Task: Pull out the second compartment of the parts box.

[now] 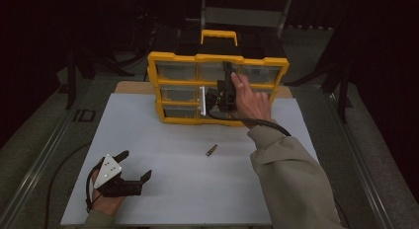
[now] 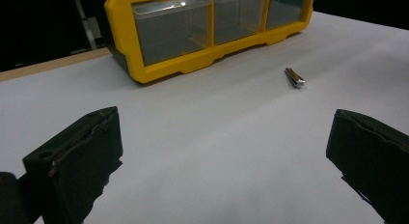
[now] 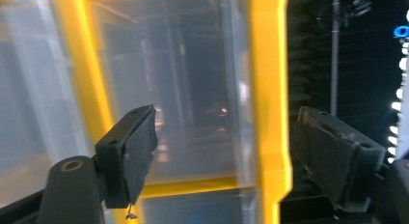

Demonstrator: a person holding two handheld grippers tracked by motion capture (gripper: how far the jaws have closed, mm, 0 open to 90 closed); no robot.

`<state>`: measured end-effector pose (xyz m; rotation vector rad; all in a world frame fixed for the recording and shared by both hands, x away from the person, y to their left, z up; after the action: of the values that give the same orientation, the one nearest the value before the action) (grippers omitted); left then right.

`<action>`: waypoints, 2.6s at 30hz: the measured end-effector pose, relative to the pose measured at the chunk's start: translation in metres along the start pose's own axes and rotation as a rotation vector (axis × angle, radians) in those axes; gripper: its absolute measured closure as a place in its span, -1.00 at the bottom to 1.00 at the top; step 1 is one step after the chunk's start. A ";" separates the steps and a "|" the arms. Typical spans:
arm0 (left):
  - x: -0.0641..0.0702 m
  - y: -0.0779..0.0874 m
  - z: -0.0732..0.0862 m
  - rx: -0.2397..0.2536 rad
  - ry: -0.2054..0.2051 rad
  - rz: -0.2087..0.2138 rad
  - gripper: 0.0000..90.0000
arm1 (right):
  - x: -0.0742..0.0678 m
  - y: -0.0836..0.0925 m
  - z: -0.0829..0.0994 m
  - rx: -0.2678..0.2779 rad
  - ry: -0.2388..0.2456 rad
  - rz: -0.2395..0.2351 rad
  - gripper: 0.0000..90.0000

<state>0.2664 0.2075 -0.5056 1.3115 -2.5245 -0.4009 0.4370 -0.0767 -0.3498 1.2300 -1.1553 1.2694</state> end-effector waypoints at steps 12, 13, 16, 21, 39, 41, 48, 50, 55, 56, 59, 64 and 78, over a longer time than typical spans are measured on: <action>0.000 0.000 0.000 0.000 0.003 0.002 -1.00 | 0.010 -0.011 0.007 -0.029 0.069 0.068 -0.15; 0.000 0.000 0.000 -0.001 0.002 0.002 -1.00 | 0.010 -0.012 0.008 -0.031 0.072 0.073 -0.11; 0.000 0.000 0.000 0.000 0.002 0.002 -1.00 | 0.010 -0.013 0.009 -0.031 0.091 0.102 0.04; 0.000 0.000 0.000 0.000 0.002 0.002 -1.00 | 0.009 -0.013 0.009 -0.025 0.119 0.128 0.21; 0.000 0.000 0.000 -0.001 0.002 0.004 -1.00 | 0.005 -0.008 0.009 -0.023 0.161 0.154 0.41; 0.000 0.000 0.000 0.000 0.002 0.004 -1.00 | 0.005 -0.006 0.010 -0.020 0.164 0.144 0.46; 0.000 0.000 0.000 -0.002 0.000 0.003 -1.00 | 0.005 0.000 0.009 -0.020 0.172 0.112 0.58; 0.000 0.000 0.000 -0.002 0.000 0.004 -1.00 | 0.006 0.001 0.008 -0.024 0.175 0.097 0.63; 0.000 0.000 0.000 -0.002 0.000 0.004 -1.00 | 0.005 0.002 0.008 -0.021 0.178 0.085 0.70; 0.000 0.000 0.000 -0.002 -0.001 0.004 -1.00 | 0.005 0.003 0.007 -0.026 0.186 0.081 0.72; 0.001 0.000 0.000 -0.002 -0.001 0.004 -1.00 | 0.005 0.003 0.007 -0.031 0.187 0.074 0.76; 0.000 0.000 0.000 -0.002 0.000 0.004 -1.00 | 0.004 0.004 0.007 -0.029 0.181 0.075 0.77; 0.001 0.000 0.000 -0.002 -0.002 0.002 -1.00 | 0.002 0.010 0.006 -0.038 0.196 0.086 0.78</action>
<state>0.2662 0.2069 -0.5057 1.3078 -2.5267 -0.4042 0.4273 -0.0829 -0.3476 1.0122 -1.0937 1.3934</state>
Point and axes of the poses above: each handheld gripper's, and its own axes: y roughly backward along the jaws, z roughly out of its underside, x roughly to its right, the point moved 4 cm from there along -y, roughly forward along the jaws, and after that the axes turned 8 degrees about y, right-handed, at the moved point
